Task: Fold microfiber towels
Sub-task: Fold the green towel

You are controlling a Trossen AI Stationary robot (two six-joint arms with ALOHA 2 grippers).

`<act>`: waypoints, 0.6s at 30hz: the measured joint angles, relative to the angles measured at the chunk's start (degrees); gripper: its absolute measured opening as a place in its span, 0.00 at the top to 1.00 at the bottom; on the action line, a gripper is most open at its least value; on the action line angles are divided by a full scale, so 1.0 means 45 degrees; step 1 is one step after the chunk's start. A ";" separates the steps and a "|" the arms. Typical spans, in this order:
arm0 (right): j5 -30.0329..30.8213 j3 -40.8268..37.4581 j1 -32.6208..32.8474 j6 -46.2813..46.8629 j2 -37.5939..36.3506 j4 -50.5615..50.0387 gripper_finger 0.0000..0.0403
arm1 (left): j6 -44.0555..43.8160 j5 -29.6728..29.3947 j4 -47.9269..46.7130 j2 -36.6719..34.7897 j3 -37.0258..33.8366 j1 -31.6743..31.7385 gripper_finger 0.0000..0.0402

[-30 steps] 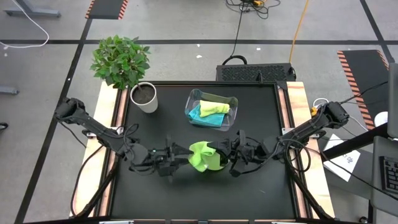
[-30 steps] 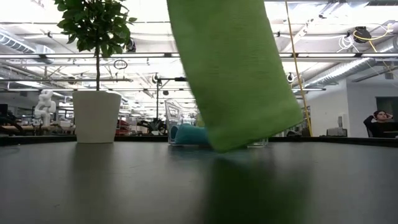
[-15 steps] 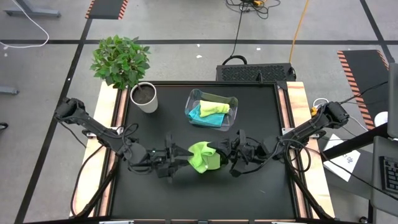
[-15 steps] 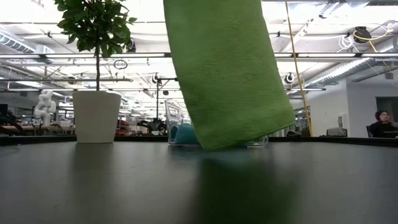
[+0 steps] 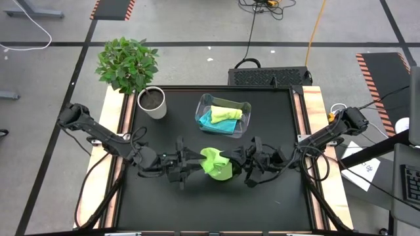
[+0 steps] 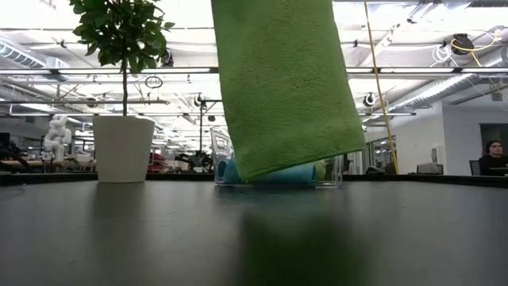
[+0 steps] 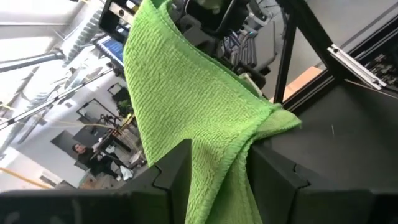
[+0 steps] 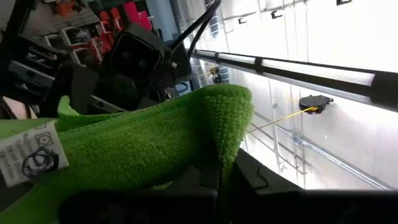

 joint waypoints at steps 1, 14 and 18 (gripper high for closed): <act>-0.0001 0.0000 0.0000 0.0001 0.0000 -0.0005 1.00 | 0.0005 0.0077 0.0005 0.0000 0.0000 0.0040 0.63; -0.0089 0.0193 -0.0505 0.0443 0.0000 0.0040 1.00 | 0.1040 0.0547 0.0186 0.0261 0.0053 0.0088 0.63; -0.0412 0.0726 -0.0661 0.1055 -0.0015 -0.0735 1.00 | 0.1526 -0.0588 0.0096 0.0865 0.0459 0.0100 0.63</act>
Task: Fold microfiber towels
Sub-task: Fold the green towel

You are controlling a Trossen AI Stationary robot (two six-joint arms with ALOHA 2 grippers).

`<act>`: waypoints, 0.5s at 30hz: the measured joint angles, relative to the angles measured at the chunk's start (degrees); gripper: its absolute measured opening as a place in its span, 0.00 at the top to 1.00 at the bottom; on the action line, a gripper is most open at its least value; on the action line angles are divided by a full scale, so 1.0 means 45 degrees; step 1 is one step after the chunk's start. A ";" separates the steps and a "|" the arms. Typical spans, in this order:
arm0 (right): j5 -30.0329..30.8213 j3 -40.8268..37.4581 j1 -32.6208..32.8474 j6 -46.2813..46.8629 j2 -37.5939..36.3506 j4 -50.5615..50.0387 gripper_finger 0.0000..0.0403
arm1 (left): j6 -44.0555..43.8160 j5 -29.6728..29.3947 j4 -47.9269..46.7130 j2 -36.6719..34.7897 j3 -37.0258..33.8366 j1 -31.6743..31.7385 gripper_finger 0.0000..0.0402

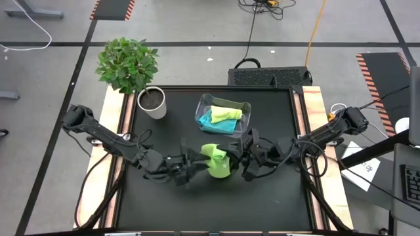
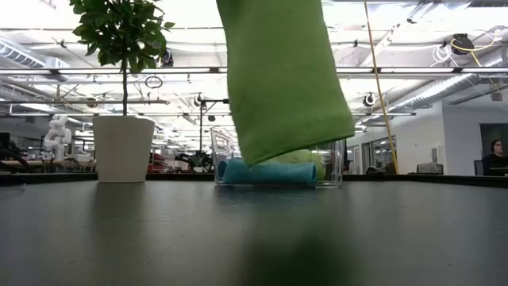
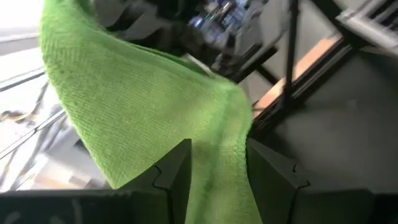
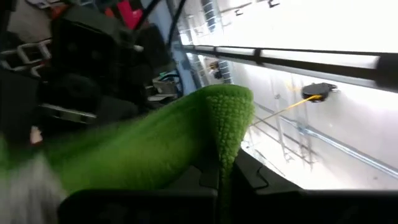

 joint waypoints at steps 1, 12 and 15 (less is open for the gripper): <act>-0.0012 0.0130 -0.0009 0.0117 0.0000 -0.0338 1.00 | -0.0006 -0.0336 -0.0002 0.0144 0.0176 0.0016 0.63; 0.0071 0.0367 0.0029 -0.0230 0.0010 -0.0681 1.00 | -0.0105 -0.2046 -0.0463 0.0694 0.1245 -0.0302 0.63; 0.0095 0.0367 0.0029 -0.0411 0.0021 -0.0400 1.00 | 0.0509 -0.3134 -0.0473 0.0836 0.1249 -0.0738 0.63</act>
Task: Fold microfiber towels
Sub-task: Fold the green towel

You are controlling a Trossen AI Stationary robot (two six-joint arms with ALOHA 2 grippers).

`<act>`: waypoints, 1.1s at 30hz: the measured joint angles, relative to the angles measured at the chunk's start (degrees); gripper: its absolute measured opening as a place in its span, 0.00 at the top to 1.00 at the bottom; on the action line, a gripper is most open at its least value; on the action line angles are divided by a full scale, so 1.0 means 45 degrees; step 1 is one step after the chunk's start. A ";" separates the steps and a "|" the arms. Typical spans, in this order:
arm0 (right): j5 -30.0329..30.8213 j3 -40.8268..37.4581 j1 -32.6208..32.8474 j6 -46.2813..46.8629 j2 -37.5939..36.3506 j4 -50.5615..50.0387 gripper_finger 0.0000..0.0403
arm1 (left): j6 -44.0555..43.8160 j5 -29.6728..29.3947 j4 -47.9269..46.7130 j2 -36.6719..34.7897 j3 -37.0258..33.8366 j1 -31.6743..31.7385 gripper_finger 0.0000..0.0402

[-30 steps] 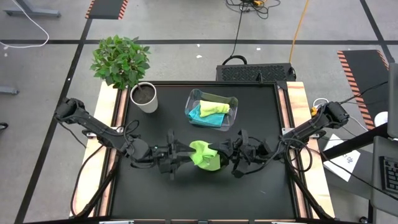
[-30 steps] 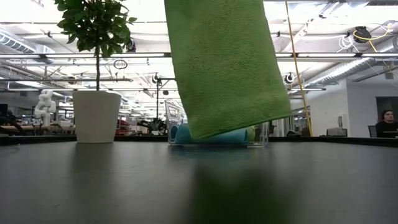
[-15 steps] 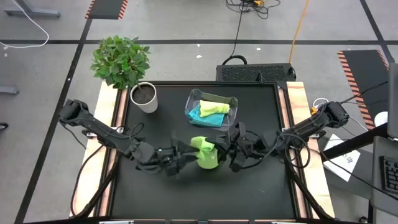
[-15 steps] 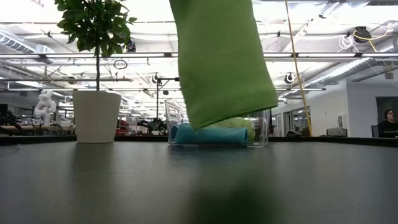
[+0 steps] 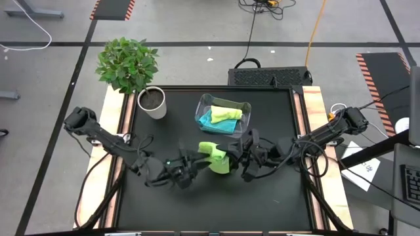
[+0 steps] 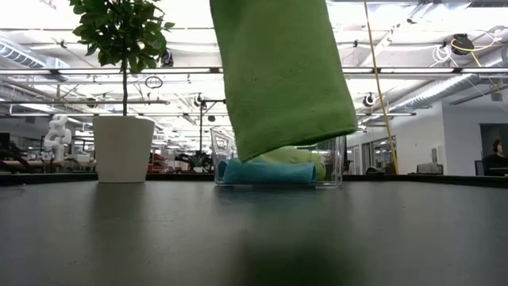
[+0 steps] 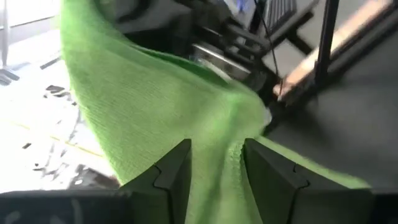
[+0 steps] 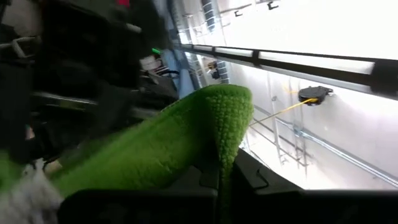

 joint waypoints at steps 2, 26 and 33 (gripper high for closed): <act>0.0005 0.0000 0.0000 -0.0122 0.0004 0.0291 1.00 | 0.0479 -0.0850 -0.0050 0.0208 0.0003 -0.0382 0.63; -0.0058 0.0986 0.0415 -0.0553 0.0004 0.0380 1.00 | 1.0299 -0.2517 1.4296 0.4947 0.0116 -0.1078 0.78; -0.0346 0.0991 0.0379 -0.0645 -0.0006 0.1257 1.00 | 1.0072 -0.3399 1.4390 0.5122 0.0872 -0.1075 0.80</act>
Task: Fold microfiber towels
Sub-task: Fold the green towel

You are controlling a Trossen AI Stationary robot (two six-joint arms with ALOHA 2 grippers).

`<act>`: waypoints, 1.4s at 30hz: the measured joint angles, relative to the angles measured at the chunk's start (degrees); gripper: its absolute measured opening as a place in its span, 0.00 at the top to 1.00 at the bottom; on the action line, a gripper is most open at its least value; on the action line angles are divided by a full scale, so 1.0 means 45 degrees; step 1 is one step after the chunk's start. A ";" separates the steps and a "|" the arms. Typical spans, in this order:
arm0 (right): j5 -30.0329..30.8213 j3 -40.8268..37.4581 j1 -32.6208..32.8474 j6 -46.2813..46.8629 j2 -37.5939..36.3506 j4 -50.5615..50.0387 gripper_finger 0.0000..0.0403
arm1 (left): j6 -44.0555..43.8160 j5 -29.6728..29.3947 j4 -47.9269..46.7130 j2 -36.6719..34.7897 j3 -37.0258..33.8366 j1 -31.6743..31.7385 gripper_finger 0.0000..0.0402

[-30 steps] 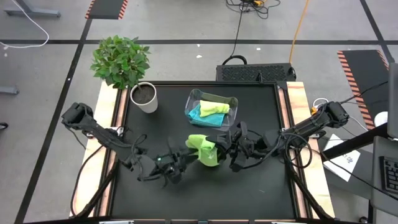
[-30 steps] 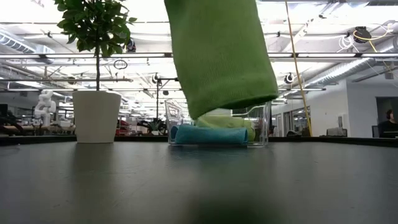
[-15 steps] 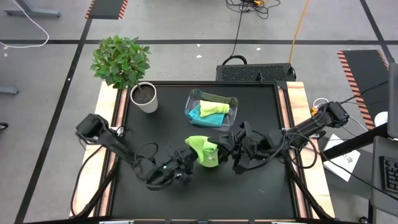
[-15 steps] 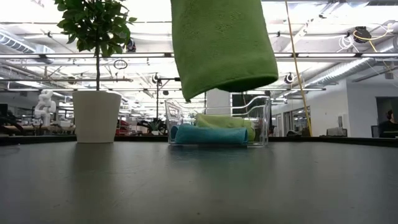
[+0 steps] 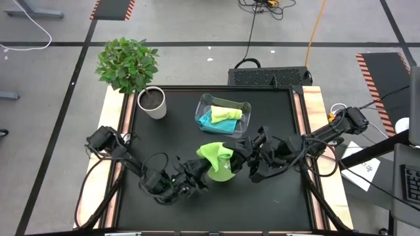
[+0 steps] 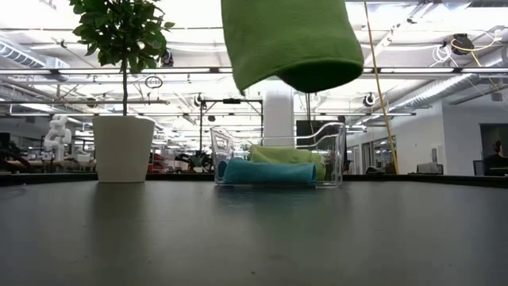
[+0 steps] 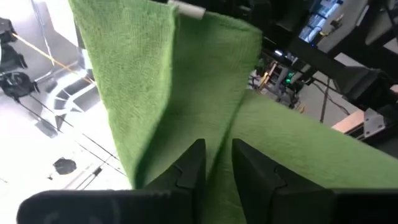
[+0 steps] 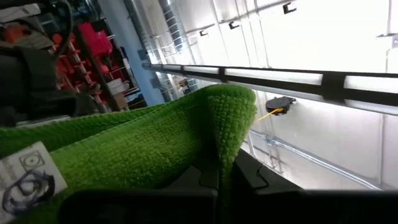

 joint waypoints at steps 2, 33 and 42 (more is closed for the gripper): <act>-0.0086 0.0000 0.0005 0.0088 0.0000 -0.0029 1.00 | 0.0320 0.0003 0.0010 0.0000 0.0118 0.0000 0.80; 0.1291 -0.0005 0.0221 0.0555 0.0005 -0.0377 1.00 | 0.1968 -0.0448 -0.3790 0.0010 0.1030 -0.0974 0.80; 0.1351 -0.0005 0.0573 0.0431 0.0005 -0.0414 1.00 | -0.0355 -0.1195 -0.6059 -0.1425 0.1025 -0.1209 0.51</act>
